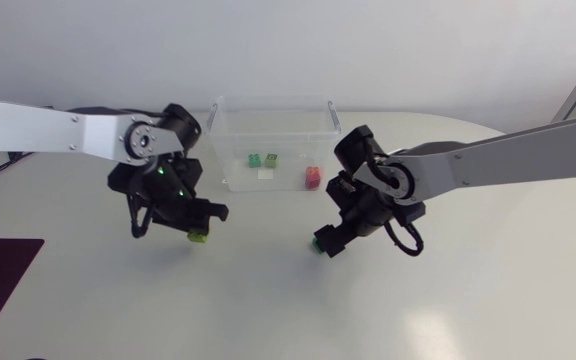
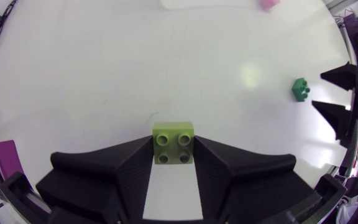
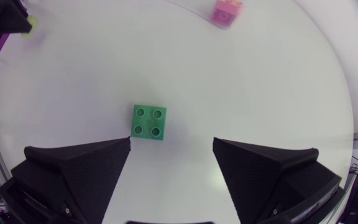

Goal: Place the duplo bricks in the container

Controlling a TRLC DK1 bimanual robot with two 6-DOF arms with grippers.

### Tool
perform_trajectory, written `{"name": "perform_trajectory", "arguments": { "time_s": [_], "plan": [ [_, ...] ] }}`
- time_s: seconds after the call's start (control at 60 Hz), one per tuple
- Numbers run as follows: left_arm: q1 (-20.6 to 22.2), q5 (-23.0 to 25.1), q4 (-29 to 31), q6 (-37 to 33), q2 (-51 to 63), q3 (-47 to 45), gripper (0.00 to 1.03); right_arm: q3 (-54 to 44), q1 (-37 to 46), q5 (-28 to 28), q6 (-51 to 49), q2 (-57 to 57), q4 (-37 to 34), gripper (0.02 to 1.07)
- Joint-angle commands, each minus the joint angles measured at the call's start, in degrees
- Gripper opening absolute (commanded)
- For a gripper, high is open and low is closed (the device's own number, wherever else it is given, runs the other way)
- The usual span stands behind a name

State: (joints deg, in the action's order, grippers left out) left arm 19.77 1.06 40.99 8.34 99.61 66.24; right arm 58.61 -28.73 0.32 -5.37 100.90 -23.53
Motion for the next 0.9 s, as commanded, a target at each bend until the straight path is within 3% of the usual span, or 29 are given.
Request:
{"name": "perform_trajectory", "arguments": {
  "time_s": [0.0, 0.333, 0.383, 0.45, 0.567, 0.633, 0.767, 0.883],
  "plan": [
    [-1.14, 0.61, -0.12, -1.31, -5.31, 3.37, 0.19, 1.95, -1.06, 0.74, 0.71, 1.75, 0.41, 0.95],
    [-0.79, 1.14, -8.74, -2.36, -13.22, 7.15, 0.19, 5.02, -3.09, 1.53, 1.15, 6.41, 0.15, 0.86],
    [-0.96, 1.14, -9.88, -2.27, -13.22, 7.68, 0.19, 5.11, -3.09, 1.62, 1.24, 7.03, 0.24, 0.79],
    [-0.87, 1.23, -11.99, -2.36, -13.04, 7.94, 0.19, 5.29, -3.09, 1.53, 1.41, 7.82, 0.24, 0.78],
    [-0.70, 1.49, -16.47, -2.80, -13.13, 7.85, 0.19, 5.11, -3.09, 1.09, 1.32, 8.61, 1.47, 0.60],
    [-0.61, 1.49, -18.76, -2.89, -12.60, 8.38, 0.19, 5.02, -2.91, 0.39, 1.24, 8.70, 2.61, 0.41],
    [-0.52, 1.93, -22.01, -2.89, -10.32, 10.14, 0.19, 4.58, -3.09, -0.67, 0.80, 8.96, 2.00, 0.31],
    [-0.08, 2.02, -24.56, -2.98, -6.80, 12.34, 0.20, 4.23, -3.26, -1.72, 0.62, 7.47, -0.03, 0.30]
  ]
}}
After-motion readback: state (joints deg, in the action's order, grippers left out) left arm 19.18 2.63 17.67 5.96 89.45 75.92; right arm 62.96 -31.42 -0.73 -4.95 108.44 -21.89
